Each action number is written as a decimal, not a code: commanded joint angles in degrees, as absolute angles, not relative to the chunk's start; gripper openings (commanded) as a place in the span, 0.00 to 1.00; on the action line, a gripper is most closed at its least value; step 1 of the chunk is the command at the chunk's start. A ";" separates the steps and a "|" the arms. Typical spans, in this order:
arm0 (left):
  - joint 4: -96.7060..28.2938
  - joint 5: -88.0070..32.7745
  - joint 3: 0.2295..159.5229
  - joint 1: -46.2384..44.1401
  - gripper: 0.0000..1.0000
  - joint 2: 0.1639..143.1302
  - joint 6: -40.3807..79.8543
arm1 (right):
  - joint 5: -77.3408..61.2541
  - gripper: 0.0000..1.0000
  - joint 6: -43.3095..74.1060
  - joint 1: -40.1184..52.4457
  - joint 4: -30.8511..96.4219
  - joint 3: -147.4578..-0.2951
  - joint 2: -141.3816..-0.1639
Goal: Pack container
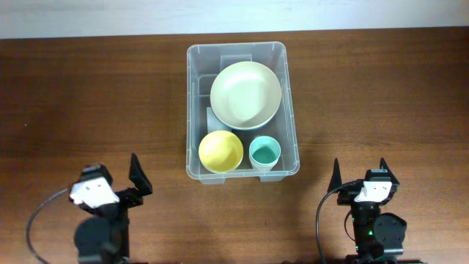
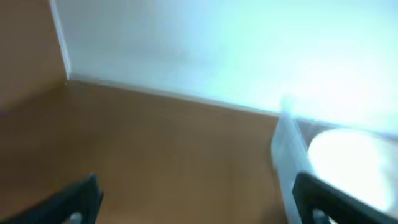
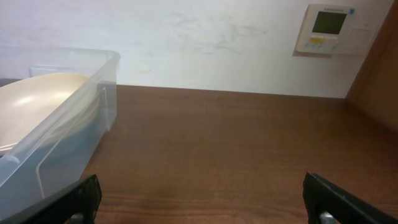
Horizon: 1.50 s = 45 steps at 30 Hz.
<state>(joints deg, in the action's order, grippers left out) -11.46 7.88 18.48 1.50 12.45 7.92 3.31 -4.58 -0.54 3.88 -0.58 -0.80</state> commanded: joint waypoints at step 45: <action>-3.99 -7.11 0.51 1.28 1.00 0.30 -3.09 | 3.03 0.99 -4.69 -0.01 4.49 -0.32 -0.21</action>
